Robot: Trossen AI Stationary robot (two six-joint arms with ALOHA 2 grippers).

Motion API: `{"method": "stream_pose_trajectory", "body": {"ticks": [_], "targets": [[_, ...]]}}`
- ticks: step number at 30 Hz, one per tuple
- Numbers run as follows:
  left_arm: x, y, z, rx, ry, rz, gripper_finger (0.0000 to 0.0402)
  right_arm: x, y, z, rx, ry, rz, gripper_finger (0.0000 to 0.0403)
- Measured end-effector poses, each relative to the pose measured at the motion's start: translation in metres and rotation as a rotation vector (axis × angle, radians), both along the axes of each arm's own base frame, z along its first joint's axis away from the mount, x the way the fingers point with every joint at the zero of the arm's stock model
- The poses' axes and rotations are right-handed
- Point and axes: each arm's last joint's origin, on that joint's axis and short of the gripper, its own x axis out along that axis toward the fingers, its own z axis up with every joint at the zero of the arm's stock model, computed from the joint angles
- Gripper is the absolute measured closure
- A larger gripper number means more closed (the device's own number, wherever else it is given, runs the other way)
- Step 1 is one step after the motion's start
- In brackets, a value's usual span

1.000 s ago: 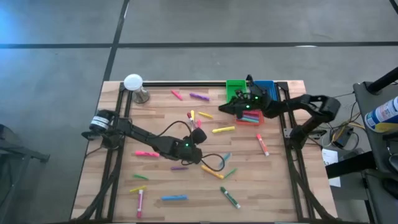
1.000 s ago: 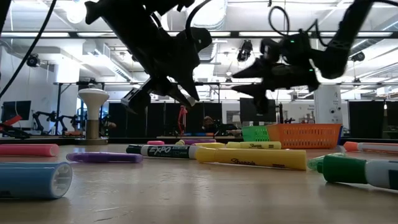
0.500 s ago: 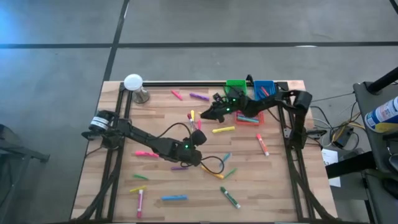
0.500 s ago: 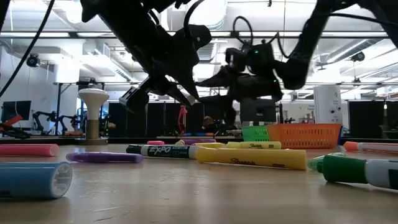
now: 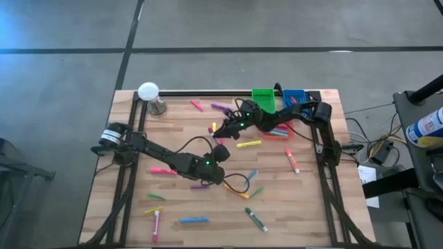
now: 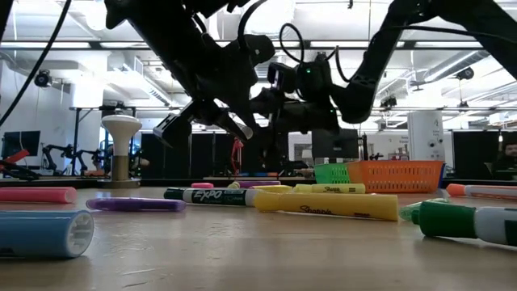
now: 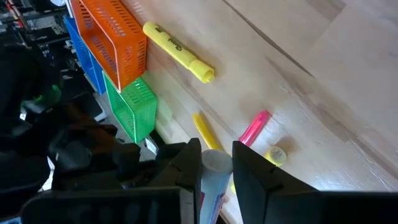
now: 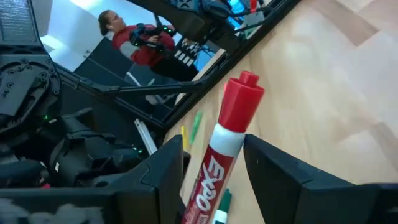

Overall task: Pick & Place Markers
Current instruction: Put the red marker pen into the green bin

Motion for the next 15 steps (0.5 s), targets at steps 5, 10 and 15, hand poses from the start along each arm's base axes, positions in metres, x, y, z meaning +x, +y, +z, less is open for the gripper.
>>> {"method": "stream_pose_trajectory", "body": {"ticks": [5,10,15], "targets": [[0.0000,0.0000,-0.0001,-0.001,0.000,0.000,0.0340,0.0069,0.0020,-0.0025,0.005,0.004,0.016,0.0263],[0.0001,0.0000,0.0001,-0.001,-0.001,-0.001,0.0340,0.0096,0.0032,-0.0010,-0.002,0.005,0.021,0.0293],[-0.0004,-0.0001,-0.0008,-0.019,0.008,-0.007,0.0339,0.0094,0.0047,-0.0014,-0.013,-0.001,0.026,0.0324]]}}
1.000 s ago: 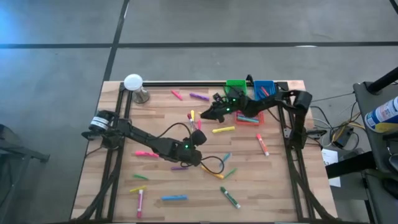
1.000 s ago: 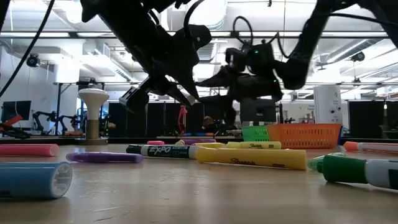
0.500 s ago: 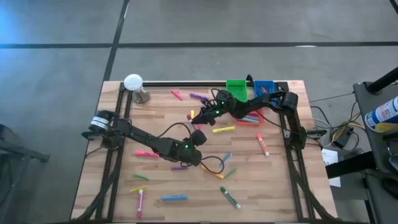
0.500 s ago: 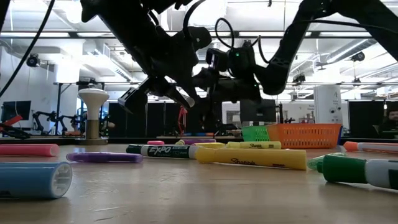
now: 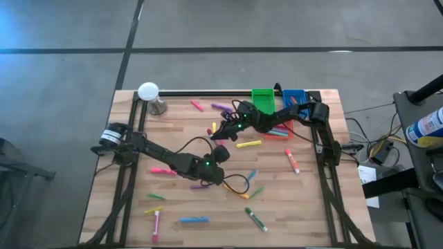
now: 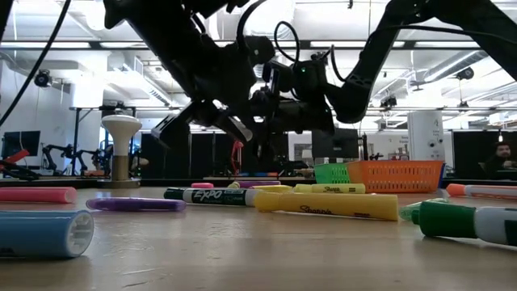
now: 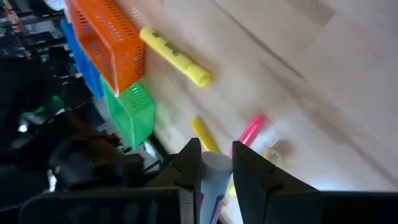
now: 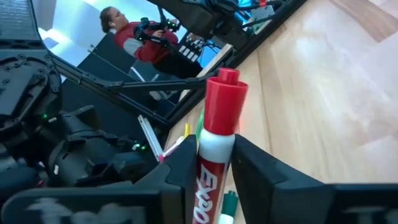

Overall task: Pick & Place Markers
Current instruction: Put the red marker pen into the green bin

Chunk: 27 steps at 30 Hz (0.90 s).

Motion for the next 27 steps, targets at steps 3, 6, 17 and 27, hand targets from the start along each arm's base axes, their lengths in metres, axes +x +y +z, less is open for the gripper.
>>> {"method": "stream_pose_trajectory", "body": {"ticks": [3,6,17,27], "targets": [[0.000,0.000,-0.001,-0.046,-0.005,0.004,0.0329,-0.001,0.000,-0.001,-0.005,0.002,0.004,0.0332],[0.000,0.001,-0.001,-0.060,-0.020,0.024,0.0313,-0.002,0.000,-0.001,-0.014,-0.005,0.017,0.0333],[-0.010,0.016,0.038,-0.584,-0.280,0.222,0.0299,-0.028,-0.041,0.021,-0.112,0.005,-0.108,0.0332],[-0.038,0.073,0.026,-1.060,-0.678,0.339,0.0328,-0.093,-0.083,0.083,-0.451,0.339,-0.455,0.0329]]}}
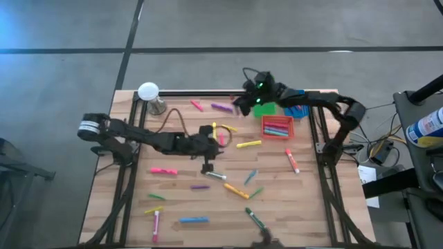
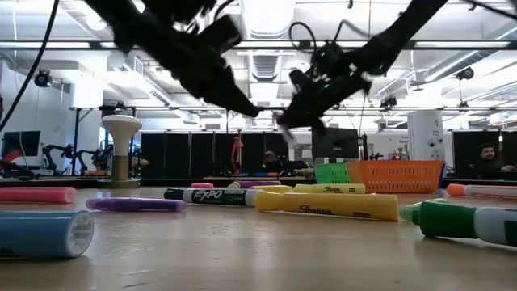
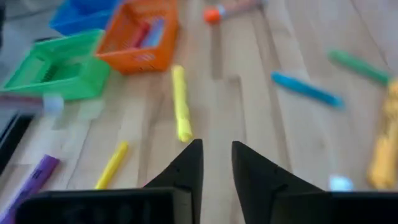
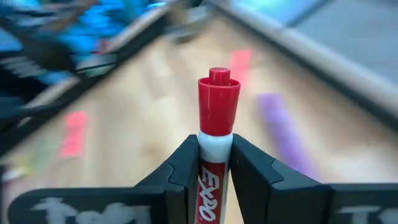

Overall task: Pick & Place Markers
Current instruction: Put the red marker pen into the green bin

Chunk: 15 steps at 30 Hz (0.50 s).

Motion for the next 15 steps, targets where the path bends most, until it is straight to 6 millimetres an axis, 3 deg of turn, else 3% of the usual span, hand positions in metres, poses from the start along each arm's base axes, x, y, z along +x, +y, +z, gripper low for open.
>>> {"method": "stream_pose_trajectory", "body": {"ticks": [4,7,10,15], "targets": [[-0.020,0.023,-0.014,-0.053,-0.236,0.099,0.0366,-0.035,-0.009,0.024,-0.078,0.127,-0.216,0.0329],[-0.036,0.039,-0.017,-0.083,-0.425,0.166,0.0395,-0.057,-0.017,0.030,-0.105,0.233,-0.385,0.0328],[-0.051,0.053,-0.022,-0.111,-0.540,0.201,0.0397,-0.070,-0.026,0.025,-0.070,0.295,-0.480,0.0328],[-0.067,0.068,-0.028,-0.111,-0.617,0.240,0.0401,-0.070,-0.037,0.000,-0.003,0.412,-0.550,0.0328]]}}
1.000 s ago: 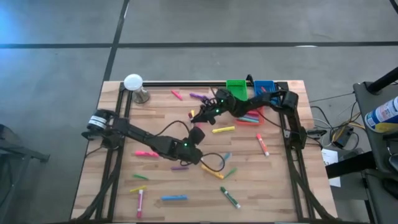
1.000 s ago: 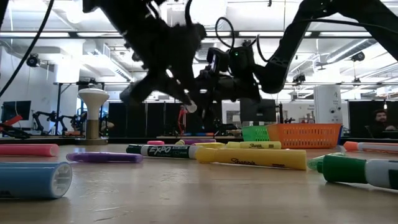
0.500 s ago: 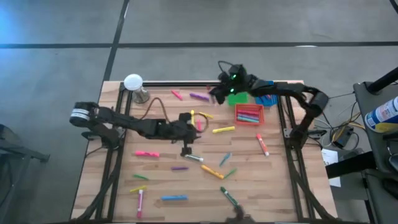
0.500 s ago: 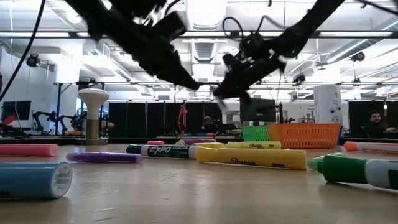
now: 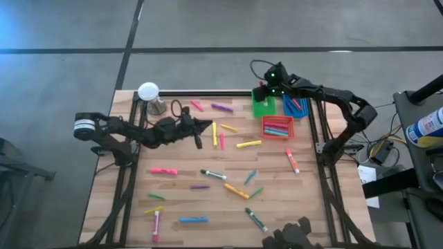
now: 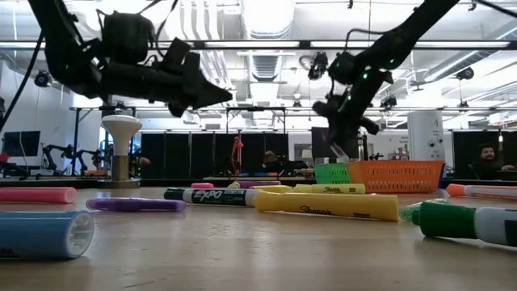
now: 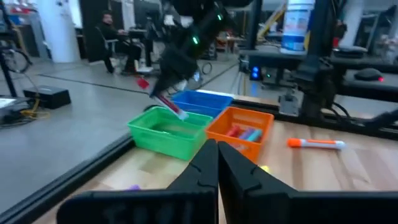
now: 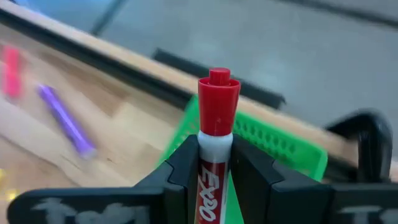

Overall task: Pick & Place Markers
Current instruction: Put the red marker pen into the green bin

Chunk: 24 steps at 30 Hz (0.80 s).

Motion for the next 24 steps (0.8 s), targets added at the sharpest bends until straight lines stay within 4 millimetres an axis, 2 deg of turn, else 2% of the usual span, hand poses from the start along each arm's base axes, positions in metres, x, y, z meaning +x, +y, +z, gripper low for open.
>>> {"method": "stream_pose_trajectory", "body": {"ticks": [6,13,24], "targets": [[-0.009,0.005,-0.007,-0.010,0.001,0.026,0.0401,0.009,-0.012,-0.020,0.080,0.120,-0.072,0.0328],[-0.009,0.006,-0.007,-0.035,-0.003,0.030,0.0401,0.021,-0.024,-0.040,0.157,0.190,-0.112,0.0327],[-0.012,0.006,-0.013,-0.048,0.020,0.035,0.0401,0.024,-0.028,-0.037,0.204,0.278,-0.166,0.0275]]}}
